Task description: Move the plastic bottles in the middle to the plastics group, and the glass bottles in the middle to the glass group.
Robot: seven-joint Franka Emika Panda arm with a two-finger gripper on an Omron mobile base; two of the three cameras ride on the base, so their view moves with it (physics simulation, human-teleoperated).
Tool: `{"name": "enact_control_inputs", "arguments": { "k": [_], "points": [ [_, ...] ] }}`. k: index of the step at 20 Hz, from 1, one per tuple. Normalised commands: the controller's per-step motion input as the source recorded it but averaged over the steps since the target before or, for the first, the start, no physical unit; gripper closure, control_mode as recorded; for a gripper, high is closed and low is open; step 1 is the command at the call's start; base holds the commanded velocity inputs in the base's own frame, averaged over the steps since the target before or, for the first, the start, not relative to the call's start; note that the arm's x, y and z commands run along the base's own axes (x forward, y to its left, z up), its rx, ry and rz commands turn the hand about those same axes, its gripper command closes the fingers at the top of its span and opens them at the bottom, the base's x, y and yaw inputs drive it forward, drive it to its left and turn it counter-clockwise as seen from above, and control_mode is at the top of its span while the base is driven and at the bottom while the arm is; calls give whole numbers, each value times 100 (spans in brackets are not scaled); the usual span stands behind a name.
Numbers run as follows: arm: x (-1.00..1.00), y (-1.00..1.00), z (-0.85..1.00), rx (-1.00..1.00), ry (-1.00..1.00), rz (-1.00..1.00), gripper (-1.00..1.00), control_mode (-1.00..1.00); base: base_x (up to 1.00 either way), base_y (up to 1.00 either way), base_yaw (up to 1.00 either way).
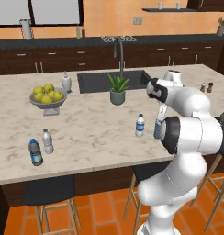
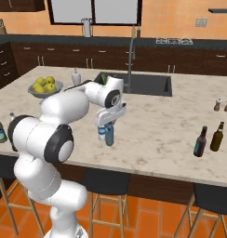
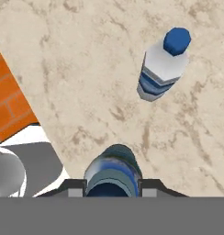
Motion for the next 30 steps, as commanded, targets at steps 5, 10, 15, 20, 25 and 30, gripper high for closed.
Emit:
{"name": "enact_control_inputs", "arguments": {
  "k": [5,10,15,20,25,30],
  "points": [
    [-62,83,7,0,-6,11,100,-100,0,0,0],
    [-38,100,2,0,0,16,100,-100,0,0,0],
    [0,100,3,0,1,24,100,-100,0,0,0],
    [23,100,0,0,4,28,100,-100,0,0,0],
    [67,100,0,0,10,27,100,-100,0,0,0],
    [56,91,1,-1,6,24,100,-100,0,0,0]
  ]
}}
